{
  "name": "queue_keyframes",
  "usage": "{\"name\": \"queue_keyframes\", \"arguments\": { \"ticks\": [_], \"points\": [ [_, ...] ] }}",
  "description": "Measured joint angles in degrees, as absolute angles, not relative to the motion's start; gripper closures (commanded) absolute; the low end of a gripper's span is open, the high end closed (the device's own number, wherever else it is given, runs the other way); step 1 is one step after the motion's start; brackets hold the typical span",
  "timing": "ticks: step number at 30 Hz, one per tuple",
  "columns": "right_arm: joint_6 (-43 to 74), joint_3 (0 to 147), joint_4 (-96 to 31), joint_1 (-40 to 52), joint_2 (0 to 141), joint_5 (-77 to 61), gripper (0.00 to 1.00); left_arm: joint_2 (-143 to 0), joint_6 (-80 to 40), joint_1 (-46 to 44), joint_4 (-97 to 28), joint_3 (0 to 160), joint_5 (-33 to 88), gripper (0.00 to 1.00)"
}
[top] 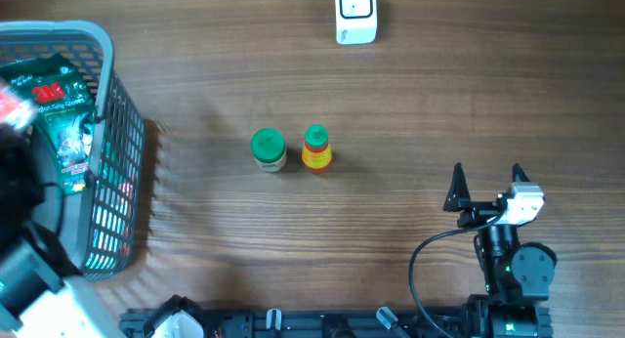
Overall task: Scan the item barcode
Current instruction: 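Place the red tissue pack beside the sriracha bottle with the left gripper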
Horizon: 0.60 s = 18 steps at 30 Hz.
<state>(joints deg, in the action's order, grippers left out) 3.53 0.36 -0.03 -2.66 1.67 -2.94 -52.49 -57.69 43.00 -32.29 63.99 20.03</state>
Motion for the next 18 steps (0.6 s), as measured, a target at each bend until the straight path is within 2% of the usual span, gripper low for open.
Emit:
{"name": "queue_keyframes", "arguments": {
  "ticks": [4, 11, 16, 18],
  "points": [
    [3.5, 0.4, 0.0, -2.7, 1.7, -2.9, 0.00, -49.0, -56.5, 32.2, -33.1, 64.0, 23.4, 0.96],
    [3.5, 0.4, 0.0, -2.7, 1.7, -2.9, 0.00, -52.1, -48.7, 2.5, -41.8, 64.1, 21.9, 0.96],
    [3.5, 0.4, 0.0, -2.7, 1.7, -2.9, 0.00, -59.6, -44.6, -18.4, -51.6, 64.2, 12.1, 0.96],
    [3.5, 0.4, 0.0, -2.7, 1.7, -2.9, 0.00, -62.7, -44.1, -23.9, -54.4, 64.3, 8.1, 0.96]
  ]
}}
